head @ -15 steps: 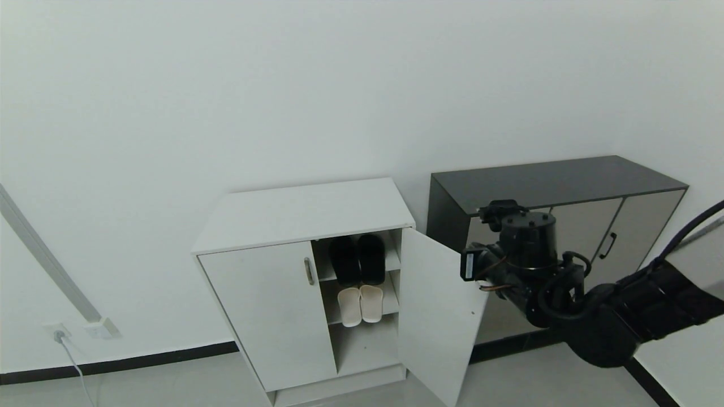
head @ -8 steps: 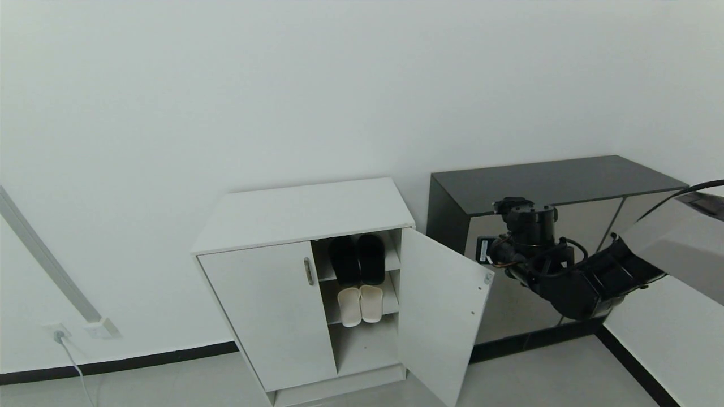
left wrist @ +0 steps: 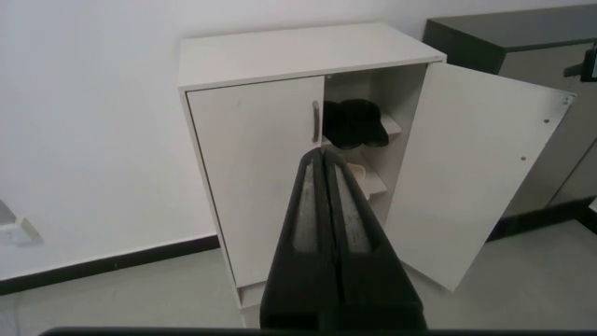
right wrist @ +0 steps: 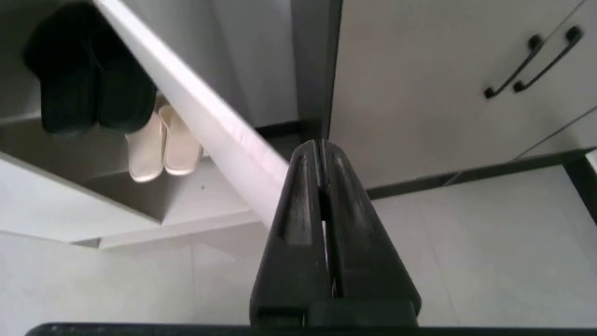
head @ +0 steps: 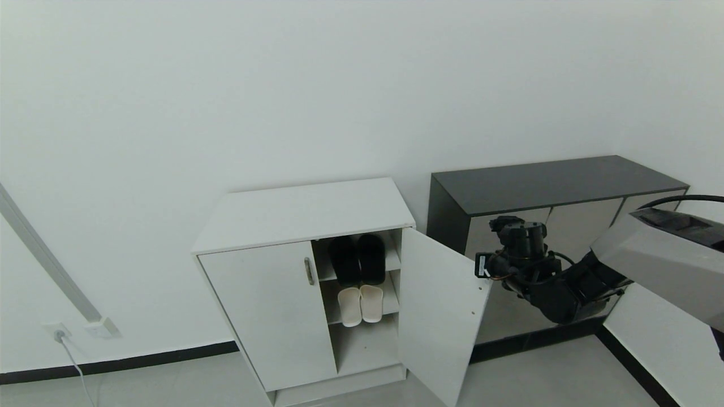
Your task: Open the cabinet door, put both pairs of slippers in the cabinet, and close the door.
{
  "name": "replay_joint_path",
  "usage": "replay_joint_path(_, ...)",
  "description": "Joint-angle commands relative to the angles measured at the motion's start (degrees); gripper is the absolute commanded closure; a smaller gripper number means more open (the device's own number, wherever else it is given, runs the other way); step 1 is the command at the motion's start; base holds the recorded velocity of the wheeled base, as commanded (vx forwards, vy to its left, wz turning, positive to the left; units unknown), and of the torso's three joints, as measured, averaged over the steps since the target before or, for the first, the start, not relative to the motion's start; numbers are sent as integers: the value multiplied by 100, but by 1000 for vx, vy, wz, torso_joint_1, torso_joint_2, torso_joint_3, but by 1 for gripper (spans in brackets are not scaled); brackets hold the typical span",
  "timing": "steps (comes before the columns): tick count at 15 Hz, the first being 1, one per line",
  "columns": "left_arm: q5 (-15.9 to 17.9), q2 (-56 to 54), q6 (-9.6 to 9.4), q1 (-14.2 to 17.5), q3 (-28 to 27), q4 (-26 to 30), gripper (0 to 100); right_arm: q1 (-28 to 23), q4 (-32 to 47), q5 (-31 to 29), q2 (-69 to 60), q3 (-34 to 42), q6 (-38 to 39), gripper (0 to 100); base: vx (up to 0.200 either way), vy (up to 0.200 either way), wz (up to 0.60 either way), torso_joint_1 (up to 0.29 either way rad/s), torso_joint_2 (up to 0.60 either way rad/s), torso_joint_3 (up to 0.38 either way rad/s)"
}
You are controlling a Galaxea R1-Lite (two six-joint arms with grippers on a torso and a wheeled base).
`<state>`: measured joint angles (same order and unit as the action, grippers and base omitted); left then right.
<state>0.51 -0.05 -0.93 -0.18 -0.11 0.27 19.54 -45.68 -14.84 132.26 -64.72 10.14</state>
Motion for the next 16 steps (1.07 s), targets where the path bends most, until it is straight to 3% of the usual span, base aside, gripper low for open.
replay_joint_path(1, 2, 5, -4, 1, 2, 0, 100, -3, 6, -2, 99, -14, -4, 100, 0, 0, 0, 0, 0, 0)
replay_joint_path(16, 2, 5, 5, 1, 2, 0, 100, 313, 50, -11, 81, 249, -4, 100, 0, 0, 0, 0, 0, 0)
